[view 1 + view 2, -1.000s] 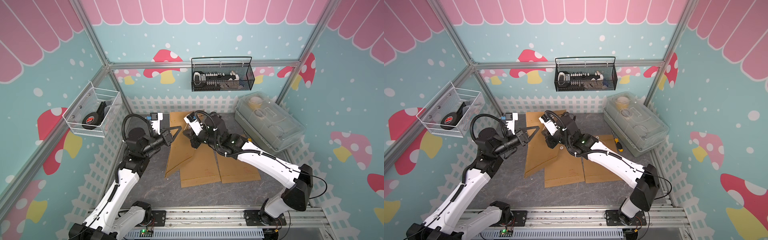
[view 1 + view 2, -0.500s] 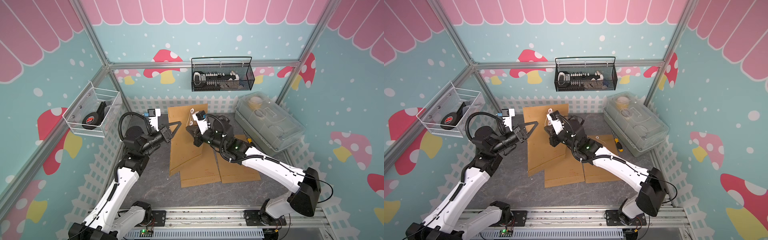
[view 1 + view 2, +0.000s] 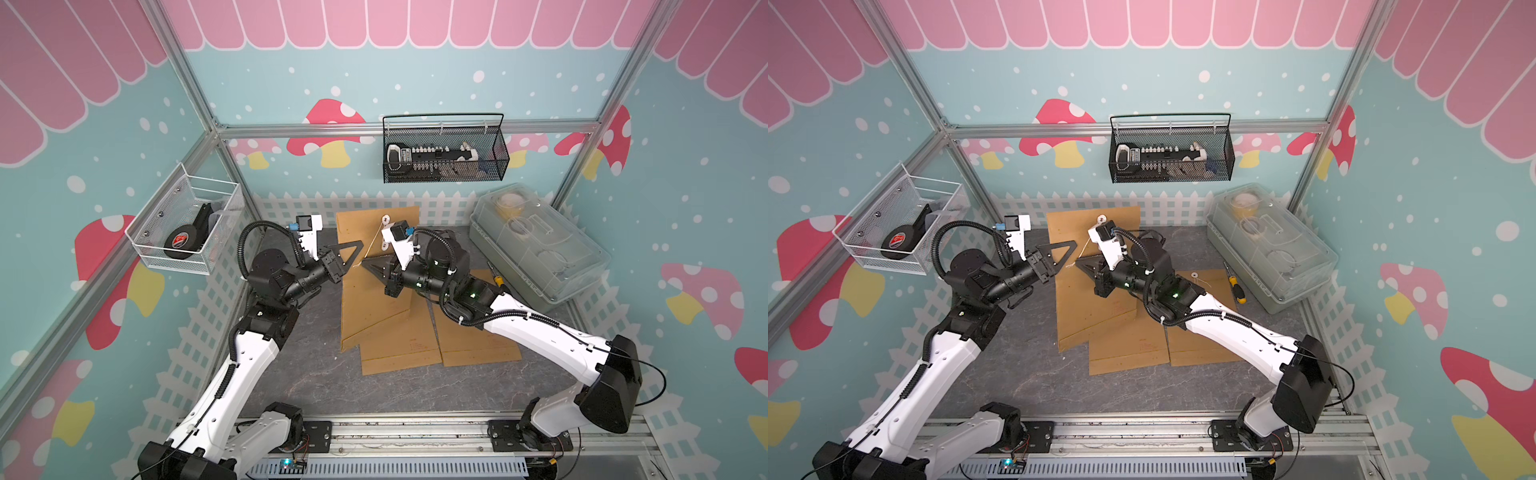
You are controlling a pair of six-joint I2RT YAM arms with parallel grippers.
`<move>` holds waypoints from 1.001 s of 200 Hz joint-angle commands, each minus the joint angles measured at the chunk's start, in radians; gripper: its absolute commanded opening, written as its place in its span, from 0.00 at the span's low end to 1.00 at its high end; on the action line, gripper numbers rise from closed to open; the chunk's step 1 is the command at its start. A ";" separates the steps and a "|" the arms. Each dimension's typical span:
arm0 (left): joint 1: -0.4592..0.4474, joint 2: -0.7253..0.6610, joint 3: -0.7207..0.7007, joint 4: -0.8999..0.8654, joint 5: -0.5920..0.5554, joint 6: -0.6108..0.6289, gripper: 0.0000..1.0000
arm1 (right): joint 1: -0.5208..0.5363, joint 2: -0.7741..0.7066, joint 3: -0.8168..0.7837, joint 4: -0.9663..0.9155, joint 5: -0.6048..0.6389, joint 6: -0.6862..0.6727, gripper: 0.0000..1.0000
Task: Close the mouth of the file bag
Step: Close the file bag.
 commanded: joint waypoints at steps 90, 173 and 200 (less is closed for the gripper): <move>-0.016 -0.017 0.038 0.026 0.023 -0.009 0.00 | -0.045 -0.010 -0.082 0.111 0.038 0.106 0.10; -0.026 -0.026 -0.005 0.087 -0.008 0.031 0.00 | -0.074 0.013 -0.144 0.332 -0.029 0.481 0.42; -0.042 -0.038 -0.025 0.099 -0.032 0.059 0.00 | -0.073 0.050 -0.151 0.417 -0.031 0.593 0.43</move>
